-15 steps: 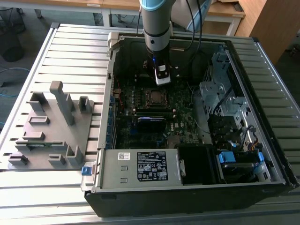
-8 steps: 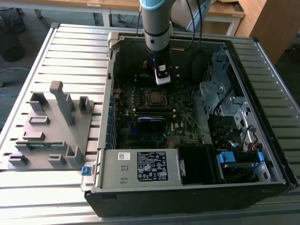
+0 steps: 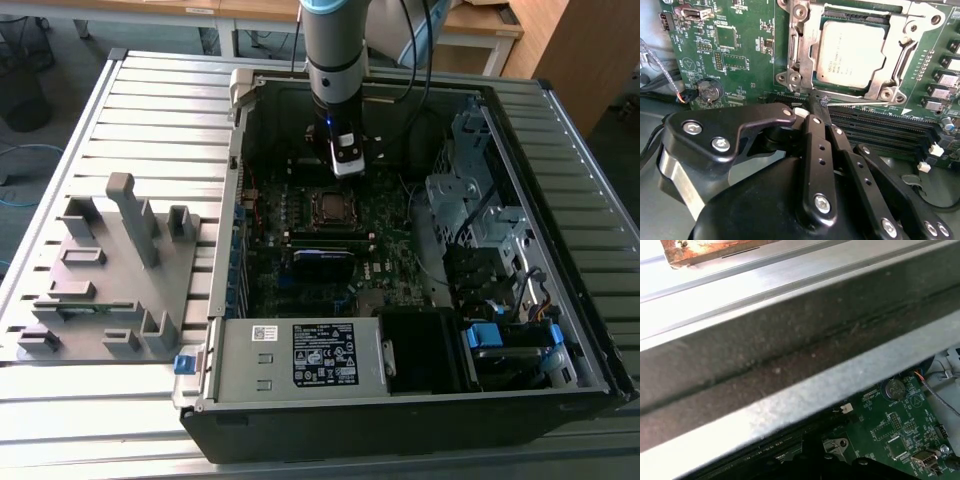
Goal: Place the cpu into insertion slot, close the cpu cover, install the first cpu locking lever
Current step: 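Close the cpu cover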
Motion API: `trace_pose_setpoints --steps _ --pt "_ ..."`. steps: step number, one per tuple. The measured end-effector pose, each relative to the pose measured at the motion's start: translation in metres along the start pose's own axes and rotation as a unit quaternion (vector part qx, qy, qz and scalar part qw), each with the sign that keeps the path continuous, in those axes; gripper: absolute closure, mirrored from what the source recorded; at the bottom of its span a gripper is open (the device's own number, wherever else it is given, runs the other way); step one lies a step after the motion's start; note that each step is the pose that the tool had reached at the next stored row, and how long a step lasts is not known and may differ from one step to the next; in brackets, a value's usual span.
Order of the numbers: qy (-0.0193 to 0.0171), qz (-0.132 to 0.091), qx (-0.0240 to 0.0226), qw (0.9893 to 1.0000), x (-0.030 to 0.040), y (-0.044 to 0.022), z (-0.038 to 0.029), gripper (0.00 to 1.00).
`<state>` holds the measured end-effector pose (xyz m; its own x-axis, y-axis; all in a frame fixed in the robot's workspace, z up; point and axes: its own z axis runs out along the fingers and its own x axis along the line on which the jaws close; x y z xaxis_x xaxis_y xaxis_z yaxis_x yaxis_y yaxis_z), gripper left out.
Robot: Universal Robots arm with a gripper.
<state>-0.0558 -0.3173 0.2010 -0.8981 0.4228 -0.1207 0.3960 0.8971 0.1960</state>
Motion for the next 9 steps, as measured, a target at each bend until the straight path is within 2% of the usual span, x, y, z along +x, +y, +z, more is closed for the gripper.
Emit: trace_pose_setpoints --steps 9 --pt "0.0005 0.001 -0.0029 1.0 0.005 -0.0001 -0.0007 0.9"
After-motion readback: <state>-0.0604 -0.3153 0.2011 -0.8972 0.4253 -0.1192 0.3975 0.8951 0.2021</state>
